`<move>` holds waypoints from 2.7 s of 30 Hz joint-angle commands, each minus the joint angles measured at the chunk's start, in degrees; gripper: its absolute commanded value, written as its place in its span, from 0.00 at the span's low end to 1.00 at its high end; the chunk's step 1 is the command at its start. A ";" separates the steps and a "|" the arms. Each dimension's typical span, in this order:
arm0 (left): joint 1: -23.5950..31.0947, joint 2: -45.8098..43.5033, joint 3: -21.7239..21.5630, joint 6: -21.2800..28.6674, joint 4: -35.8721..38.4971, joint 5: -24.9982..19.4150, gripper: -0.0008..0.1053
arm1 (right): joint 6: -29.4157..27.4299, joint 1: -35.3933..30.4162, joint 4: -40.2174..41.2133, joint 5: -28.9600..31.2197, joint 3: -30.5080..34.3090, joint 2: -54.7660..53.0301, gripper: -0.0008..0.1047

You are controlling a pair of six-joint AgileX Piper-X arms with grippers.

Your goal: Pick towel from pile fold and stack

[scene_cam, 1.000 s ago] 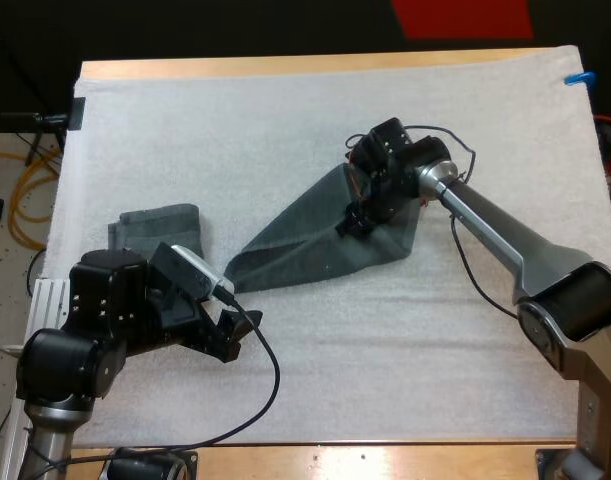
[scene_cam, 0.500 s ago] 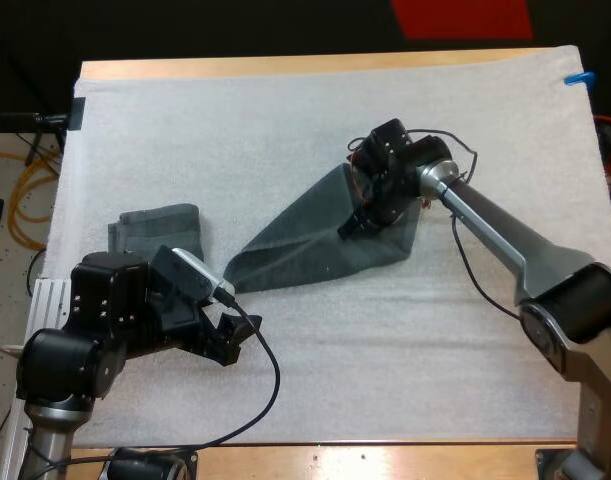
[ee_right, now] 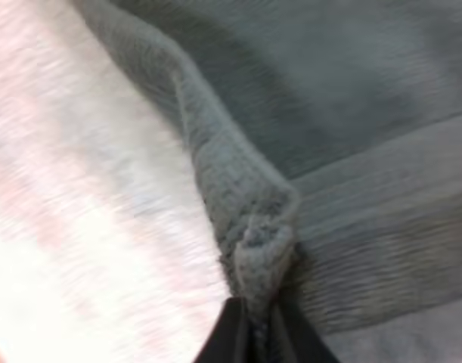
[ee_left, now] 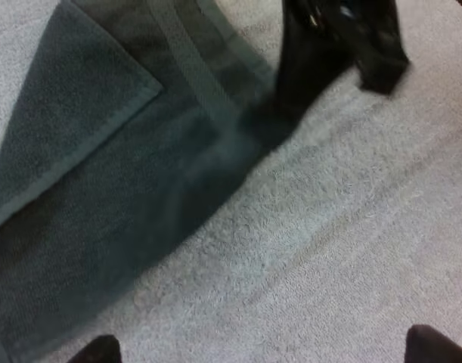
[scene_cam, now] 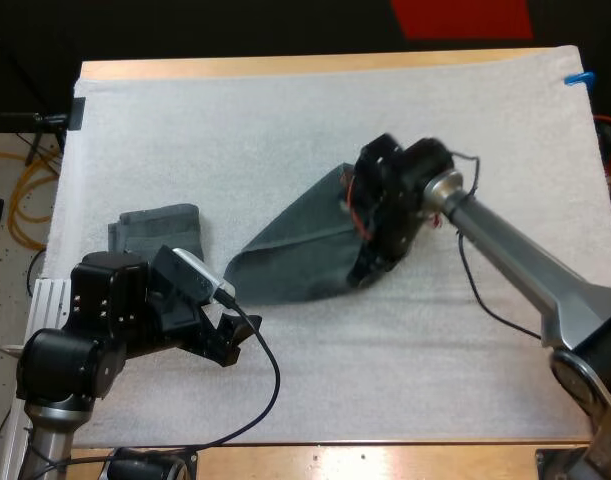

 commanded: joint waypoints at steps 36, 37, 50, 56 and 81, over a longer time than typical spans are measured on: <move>-0.26 -0.14 -0.28 0.31 -0.37 -10.15 0.67 | 7.14 1.14 -5.71 18.10 20.61 -19.61 0.45; -0.26 -0.14 -0.28 0.31 -0.37 -10.10 0.67 | 7.22 1.14 -5.23 18.10 20.61 -20.40 0.57; -0.26 -0.14 -0.28 0.31 -0.37 -10.03 0.67 | 17.67 1.44 -2.89 11.12 26.54 -26.60 0.61; -0.26 -0.14 -0.28 0.31 0.05 -10.03 0.67 | 29.23 1.44 -12.94 10.15 34.19 -26.59 0.61; -0.26 -0.14 -0.28 0.31 0.26 -10.03 0.67 | 47.11 -9.74 -40.65 -9.76 50.66 -26.27 0.38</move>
